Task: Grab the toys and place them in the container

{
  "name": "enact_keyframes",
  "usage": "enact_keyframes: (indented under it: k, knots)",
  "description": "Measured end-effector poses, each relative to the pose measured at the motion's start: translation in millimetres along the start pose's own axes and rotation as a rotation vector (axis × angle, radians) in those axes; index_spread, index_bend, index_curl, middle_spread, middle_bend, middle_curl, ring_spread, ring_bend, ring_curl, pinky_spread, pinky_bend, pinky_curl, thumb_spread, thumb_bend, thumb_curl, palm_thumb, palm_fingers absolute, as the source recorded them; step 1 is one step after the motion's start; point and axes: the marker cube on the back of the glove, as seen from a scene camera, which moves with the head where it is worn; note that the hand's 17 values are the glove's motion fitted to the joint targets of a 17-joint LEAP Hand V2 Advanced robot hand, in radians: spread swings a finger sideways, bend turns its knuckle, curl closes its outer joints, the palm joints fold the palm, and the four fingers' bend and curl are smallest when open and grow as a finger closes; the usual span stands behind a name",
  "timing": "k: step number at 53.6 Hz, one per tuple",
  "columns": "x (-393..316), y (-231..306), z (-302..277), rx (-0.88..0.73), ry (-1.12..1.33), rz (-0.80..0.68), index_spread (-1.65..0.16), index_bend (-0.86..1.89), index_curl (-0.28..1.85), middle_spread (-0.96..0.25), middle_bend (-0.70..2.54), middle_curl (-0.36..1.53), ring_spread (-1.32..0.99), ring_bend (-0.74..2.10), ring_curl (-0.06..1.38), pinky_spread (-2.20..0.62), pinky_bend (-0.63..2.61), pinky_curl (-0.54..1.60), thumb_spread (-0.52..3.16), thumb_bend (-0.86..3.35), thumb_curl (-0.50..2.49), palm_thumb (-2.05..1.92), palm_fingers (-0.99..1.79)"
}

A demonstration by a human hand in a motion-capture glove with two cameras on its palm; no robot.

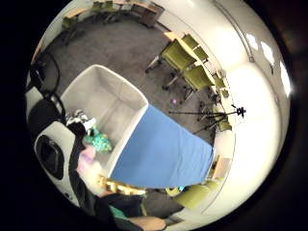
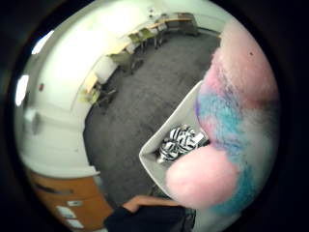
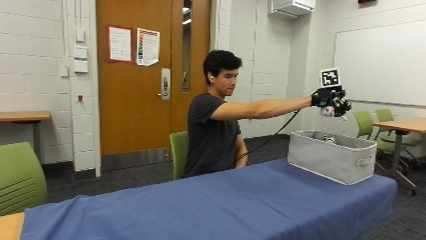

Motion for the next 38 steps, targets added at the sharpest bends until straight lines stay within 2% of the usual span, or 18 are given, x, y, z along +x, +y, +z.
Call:
enact_keyframes:
  k: [4, 5, 6, 8, 10, 11, 14, 17, 20, 25, 30, 34, 38]
  knots:
    - [4.2, 0.8, 12.6, -0.132, 0.066, 0.133, -0.35, 0.16, 0.27, -0.33, 0.98, 0.64, -0.36, 1.3, 0.5, -0.45, 0.87, 0.39, 1.27, 0.19, 0.83, 0.47, 1.09]
    - [6.3, 1.4, 15.5, -0.164, 0.074, 0.156, -0.34, 0.1, 0.25, -0.34, 0.88, 0.61, -0.37, 1.25, 0.48, -0.45, 0.95, 0.41, 1.25, 0.16, 0.82, 0.43, 0.93]
    - [7.1, 2.2, 17.5, -0.188, 0.067, 0.164, -0.34, 0.11, 0.26, -0.34, 0.87, 0.61, -0.37, 1.25, 0.49, -0.45, 0.97, 0.41, 1.24, 0.15, 0.82, 0.43, 0.92]
    - [-1.9, 3.9, 17.8, -0.203, 0.007, 0.136, -0.31, 0.03, 0.25, -0.31, 0.65, 0.56, -0.35, 1.15, 0.47, -0.39, 1.09, 0.46, 1.28, 0.06, 0.72, 0.28, 0.4]
    - [-32.5, 3.0, 15.0, -0.179, -0.061, 0.116, -0.27, 0.07, 0.28, -0.22, 0.49, 0.53, -0.26, 0.97, 0.47, -0.32, 1.19, 0.53, 1.23, -0.05, 0.66, 0.14, -0.16]
    - [-51.0, 1.6, 13.8, -0.164, -0.067, 0.132, -0.25, 0.08, 0.28, -0.19, 0.46, 0.52, -0.23, 0.89, 0.45, -0.28, 1.2, 0.53, 1.21, -0.07, 0.64, 0.1, -0.26]
    - [-73.3, 3.3, 13.0, -0.141, 0.055, 0.188, -0.22, 0.1, 0.24, -0.12, 0.36, 0.46, -0.17, 0.68, 0.33, -0.21, 1.18, 0.47, 1.17, -0.07, 0.6, 0.02, -0.31]
    - [-64.2, 14.7, 8.2, -0.131, 0.138, 0.137, -0.21, 0.11, 0.24, -0.09, 0.31, 0.43, -0.14, 0.56, 0.26, -0.16, 1.12, 0.43, 1.13, -0.07, 0.56, -0.03, -0.28]
    - [-54.3, 24.7, 2.7, -0.124, 0.123, 0.102, -0.2, 0.13, 0.24, -0.08, 0.27, 0.41, -0.12, 0.48, 0.23, -0.13, 1.07, 0.41, 1.1, -0.08, 0.52, -0.07, -0.24]
    - [-14.0, 49.8, -7.0, -0.083, 0.112, 0.13, -0.2, 0.16, 0.26, -0.07, 0.23, 0.4, -0.13, 0.42, 0.21, -0.1, 0.97, 0.37, 1.08, -0.09, 0.46, -0.1, -0.14]
    - [14.2, 81.1, -14.4, -0.066, 0.086, 0.051, -0.2, 0.19, 0.29, -0.06, 0.22, 0.4, -0.15, 0.38, 0.21, -0.1, 0.9, 0.34, 1.06, -0.1, 0.4, -0.12, -0.07]
    - [57.3, 111.8, -15.0, -0.066, 0.163, 0.167, -0.2, 0.19, 0.3, -0.06, 0.21, 0.4, -0.17, 0.36, 0.21, -0.1, 0.85, 0.33, 1.05, -0.1, 0.36, -0.13, -0.04]
    - [78.8, 143.3, -17.9, -0.062, 0.11, 0.123, -0.2, 0.19, 0.32, -0.06, 0.21, 0.41, -0.19, 0.34, 0.21, -0.1, 0.83, 0.32, 1.05, -0.1, 0.32, -0.13, -0.01]
